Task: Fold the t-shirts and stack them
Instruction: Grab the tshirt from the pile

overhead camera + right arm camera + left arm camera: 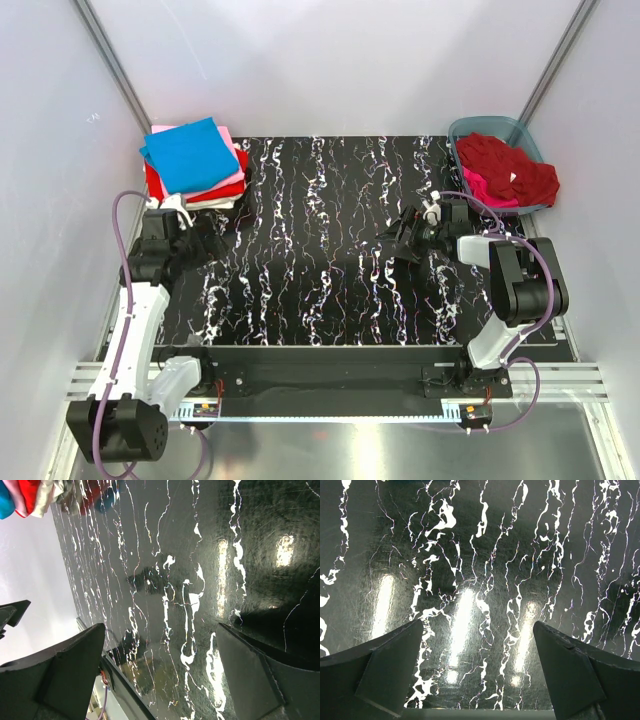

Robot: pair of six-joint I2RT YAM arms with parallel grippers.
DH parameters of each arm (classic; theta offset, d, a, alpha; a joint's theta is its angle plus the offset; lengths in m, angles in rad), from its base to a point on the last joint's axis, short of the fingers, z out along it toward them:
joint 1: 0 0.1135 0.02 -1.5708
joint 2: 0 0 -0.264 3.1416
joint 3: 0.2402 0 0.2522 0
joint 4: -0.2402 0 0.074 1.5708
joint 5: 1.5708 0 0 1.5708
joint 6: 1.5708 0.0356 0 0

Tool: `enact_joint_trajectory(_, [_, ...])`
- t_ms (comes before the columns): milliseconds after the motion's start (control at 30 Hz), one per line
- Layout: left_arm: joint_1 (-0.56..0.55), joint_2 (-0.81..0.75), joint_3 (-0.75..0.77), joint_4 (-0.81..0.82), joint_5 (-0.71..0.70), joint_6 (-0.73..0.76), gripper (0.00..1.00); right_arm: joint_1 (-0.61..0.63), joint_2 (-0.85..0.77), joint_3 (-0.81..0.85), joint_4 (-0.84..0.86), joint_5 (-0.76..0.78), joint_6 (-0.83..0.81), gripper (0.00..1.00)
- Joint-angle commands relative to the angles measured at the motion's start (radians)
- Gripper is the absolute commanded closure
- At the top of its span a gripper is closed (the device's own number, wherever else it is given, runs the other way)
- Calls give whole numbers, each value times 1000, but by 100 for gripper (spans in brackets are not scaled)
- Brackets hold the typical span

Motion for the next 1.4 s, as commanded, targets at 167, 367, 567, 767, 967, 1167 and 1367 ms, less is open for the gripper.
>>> enact_joint_trajectory(167, [-70, 9, 15, 23, -79, 8, 1, -8, -27, 7, 30, -21, -11, 0])
enact_joint_trajectory(367, [-104, 0, 21, 9, -119, -4, 1, -8, -44, -3, 35, -8, -5, 0])
enact_joint_trajectory(567, [-185, 24, 29, 10, -94, -1, 1, -8, -105, -50, 67, 40, 15, 0])
enact_joint_trajectory(767, [-213, -29, 1, 47, -57, -1, 1, -23, -327, -104, 160, 135, 37, 0])
enact_joint_trajectory(967, [-219, -5, 30, -10, -129, -17, 1, -166, -409, 168, -164, 331, 6, 0])
enact_joint_trajectory(1167, [-219, 12, 40, 0, -74, 14, 1, -376, -126, 543, -530, 414, -3, 0])
enact_joint_trajectory(1367, [-219, 3, 38, 3, -70, 19, 1, -402, 190, 849, -654, 515, -31, 2])
